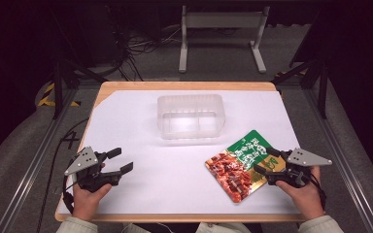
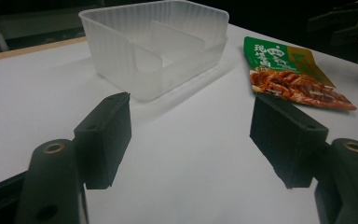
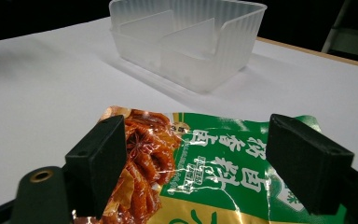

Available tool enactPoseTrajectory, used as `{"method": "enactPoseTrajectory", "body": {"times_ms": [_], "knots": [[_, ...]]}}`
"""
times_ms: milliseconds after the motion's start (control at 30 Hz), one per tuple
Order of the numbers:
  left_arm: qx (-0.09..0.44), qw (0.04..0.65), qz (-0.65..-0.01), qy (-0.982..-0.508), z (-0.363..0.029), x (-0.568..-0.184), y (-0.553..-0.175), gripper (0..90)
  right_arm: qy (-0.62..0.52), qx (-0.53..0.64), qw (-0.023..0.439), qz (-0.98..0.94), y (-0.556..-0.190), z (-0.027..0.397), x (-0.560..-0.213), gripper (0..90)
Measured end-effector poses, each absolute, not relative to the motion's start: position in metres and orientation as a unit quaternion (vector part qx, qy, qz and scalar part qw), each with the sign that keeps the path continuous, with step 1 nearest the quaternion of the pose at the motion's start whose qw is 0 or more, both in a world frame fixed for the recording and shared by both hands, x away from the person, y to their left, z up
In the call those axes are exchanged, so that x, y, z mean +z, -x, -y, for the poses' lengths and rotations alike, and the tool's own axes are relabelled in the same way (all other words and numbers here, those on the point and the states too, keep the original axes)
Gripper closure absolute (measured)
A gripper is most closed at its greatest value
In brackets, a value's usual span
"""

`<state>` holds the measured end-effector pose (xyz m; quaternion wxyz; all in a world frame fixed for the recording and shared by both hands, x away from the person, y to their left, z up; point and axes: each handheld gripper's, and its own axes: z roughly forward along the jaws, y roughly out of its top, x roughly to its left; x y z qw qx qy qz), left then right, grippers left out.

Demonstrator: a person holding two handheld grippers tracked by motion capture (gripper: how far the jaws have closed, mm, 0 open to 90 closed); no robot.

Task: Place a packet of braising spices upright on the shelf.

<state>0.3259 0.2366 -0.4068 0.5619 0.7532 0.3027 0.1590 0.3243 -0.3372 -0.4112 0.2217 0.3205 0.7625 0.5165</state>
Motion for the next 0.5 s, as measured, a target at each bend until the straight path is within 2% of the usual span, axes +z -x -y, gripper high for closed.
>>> {"method": "enactPoseTrajectory", "body": {"times_ms": [500], "knots": [[0.156,0.559,-0.312,-0.752,-0.235,-0.407,-0.326,29.5,-0.325,0.506,0.229,-0.765,-0.333,0.343,-0.399,17.6]]}}
